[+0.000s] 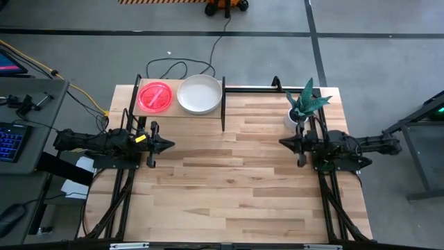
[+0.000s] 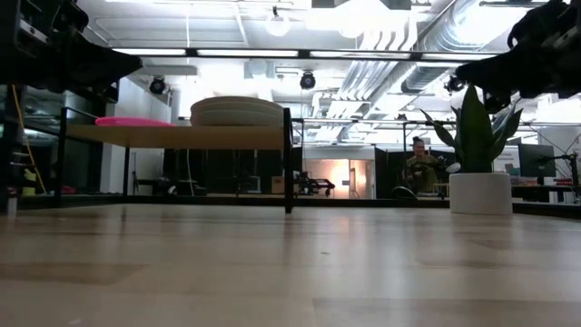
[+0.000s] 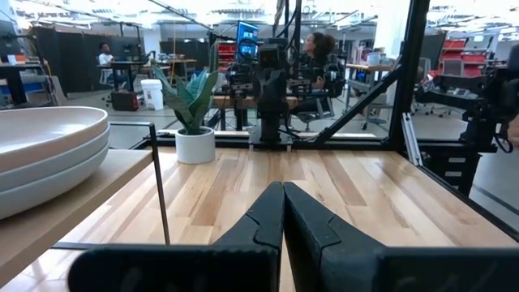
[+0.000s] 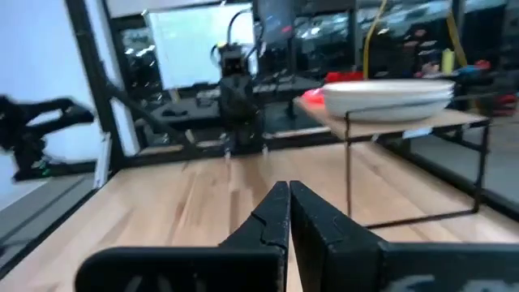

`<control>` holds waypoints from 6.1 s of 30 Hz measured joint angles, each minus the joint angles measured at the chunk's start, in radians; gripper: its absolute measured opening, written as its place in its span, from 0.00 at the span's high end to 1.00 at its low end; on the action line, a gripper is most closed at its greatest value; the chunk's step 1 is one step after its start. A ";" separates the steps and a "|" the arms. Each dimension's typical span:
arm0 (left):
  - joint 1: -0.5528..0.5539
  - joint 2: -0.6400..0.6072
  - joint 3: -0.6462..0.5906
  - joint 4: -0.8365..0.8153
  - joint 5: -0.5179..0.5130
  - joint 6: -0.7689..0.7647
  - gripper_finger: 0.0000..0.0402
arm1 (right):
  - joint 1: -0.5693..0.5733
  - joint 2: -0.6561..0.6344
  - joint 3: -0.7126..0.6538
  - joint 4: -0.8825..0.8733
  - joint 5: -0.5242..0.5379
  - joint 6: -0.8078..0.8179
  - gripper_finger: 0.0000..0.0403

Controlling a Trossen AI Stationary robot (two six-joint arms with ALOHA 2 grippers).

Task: Place and stack plates onto a shelf
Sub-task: Return to Home Position

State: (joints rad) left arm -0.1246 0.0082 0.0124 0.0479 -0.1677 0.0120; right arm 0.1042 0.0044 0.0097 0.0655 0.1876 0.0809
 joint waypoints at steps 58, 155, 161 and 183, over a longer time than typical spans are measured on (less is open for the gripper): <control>0.000 -0.005 0.000 0.001 0.000 0.000 1.00 | 0.023 0.010 -0.002 -0.021 -0.023 0.120 1.00; -0.085 0.079 0.000 -0.006 -0.022 0.000 1.00 | 0.023 0.010 -0.002 -0.021 -0.023 0.120 1.00; -0.086 0.079 0.000 -0.007 -0.022 0.000 1.00 | 0.023 0.010 -0.002 -0.021 -0.023 0.120 1.00; -0.086 0.079 0.000 -0.007 -0.022 0.000 1.00 | 0.023 0.010 -0.002 -0.021 -0.023 0.120 1.00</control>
State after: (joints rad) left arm -0.2101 0.0868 0.0128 0.0413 -0.1894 0.0116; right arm 0.1268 0.0145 0.0082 0.0441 0.1646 0.2012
